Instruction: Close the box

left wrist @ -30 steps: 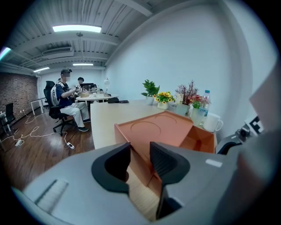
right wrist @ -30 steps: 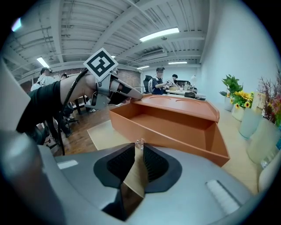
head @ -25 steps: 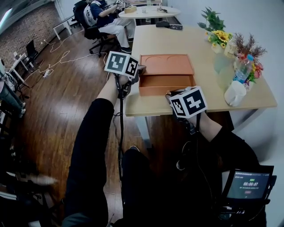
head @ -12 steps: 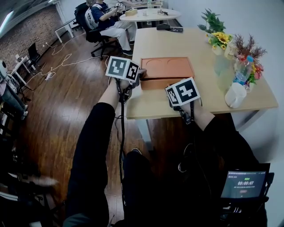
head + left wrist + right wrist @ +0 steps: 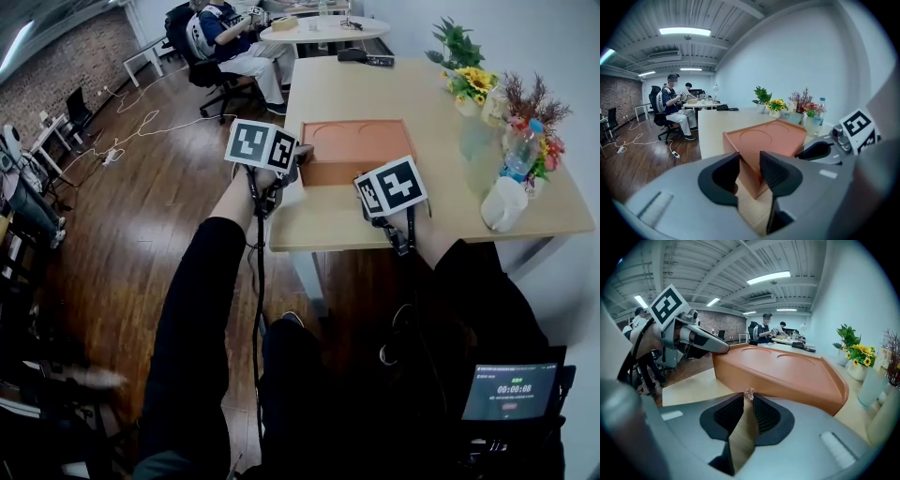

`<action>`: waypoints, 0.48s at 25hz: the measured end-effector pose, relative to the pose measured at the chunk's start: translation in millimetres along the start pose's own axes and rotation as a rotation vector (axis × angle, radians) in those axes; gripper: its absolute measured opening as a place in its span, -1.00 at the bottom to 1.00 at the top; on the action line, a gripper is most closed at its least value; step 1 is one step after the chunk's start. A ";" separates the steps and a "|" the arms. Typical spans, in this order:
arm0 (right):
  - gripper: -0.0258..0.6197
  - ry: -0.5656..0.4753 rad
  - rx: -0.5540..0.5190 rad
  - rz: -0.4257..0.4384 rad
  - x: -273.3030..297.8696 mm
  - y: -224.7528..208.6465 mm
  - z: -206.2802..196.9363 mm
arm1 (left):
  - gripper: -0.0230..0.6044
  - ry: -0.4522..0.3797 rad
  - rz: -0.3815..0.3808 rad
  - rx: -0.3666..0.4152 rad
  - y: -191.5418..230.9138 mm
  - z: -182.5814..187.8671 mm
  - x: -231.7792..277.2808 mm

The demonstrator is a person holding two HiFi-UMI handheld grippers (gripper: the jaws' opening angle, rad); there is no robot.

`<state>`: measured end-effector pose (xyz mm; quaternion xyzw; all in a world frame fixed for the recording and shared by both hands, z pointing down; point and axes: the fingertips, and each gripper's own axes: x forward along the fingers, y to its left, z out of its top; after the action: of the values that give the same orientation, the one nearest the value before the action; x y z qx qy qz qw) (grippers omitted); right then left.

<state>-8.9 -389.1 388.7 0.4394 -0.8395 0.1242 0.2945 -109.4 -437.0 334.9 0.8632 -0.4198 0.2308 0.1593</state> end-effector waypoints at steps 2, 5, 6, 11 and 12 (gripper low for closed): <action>-0.72 -0.006 -0.017 -0.003 -0.3 -0.4 -0.3 | -0.56 -0.002 0.004 0.007 -0.2 1.1 0.1; -0.59 -0.011 -0.035 0.034 -7.4 6.2 -3.9 | -0.55 -0.014 0.054 0.054 -1.6 -0.7 -6.2; -0.53 -0.015 -0.028 0.062 -13.5 10.5 -5.5 | -0.55 -0.021 0.084 0.088 -3.3 -2.8 -10.5; -0.51 -0.106 0.015 0.169 -67.8 26.9 -15.1 | -0.55 -0.133 0.158 0.218 -35.3 -19.7 -49.4; -0.51 -0.133 0.033 0.189 -81.2 30.2 -17.4 | -0.55 -0.178 0.150 0.213 -46.5 -23.3 -62.7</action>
<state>9.1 -309.4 355.1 0.3705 -0.8926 0.1359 0.2181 -112.4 -357.5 317.4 0.8585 -0.4686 0.2079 0.0111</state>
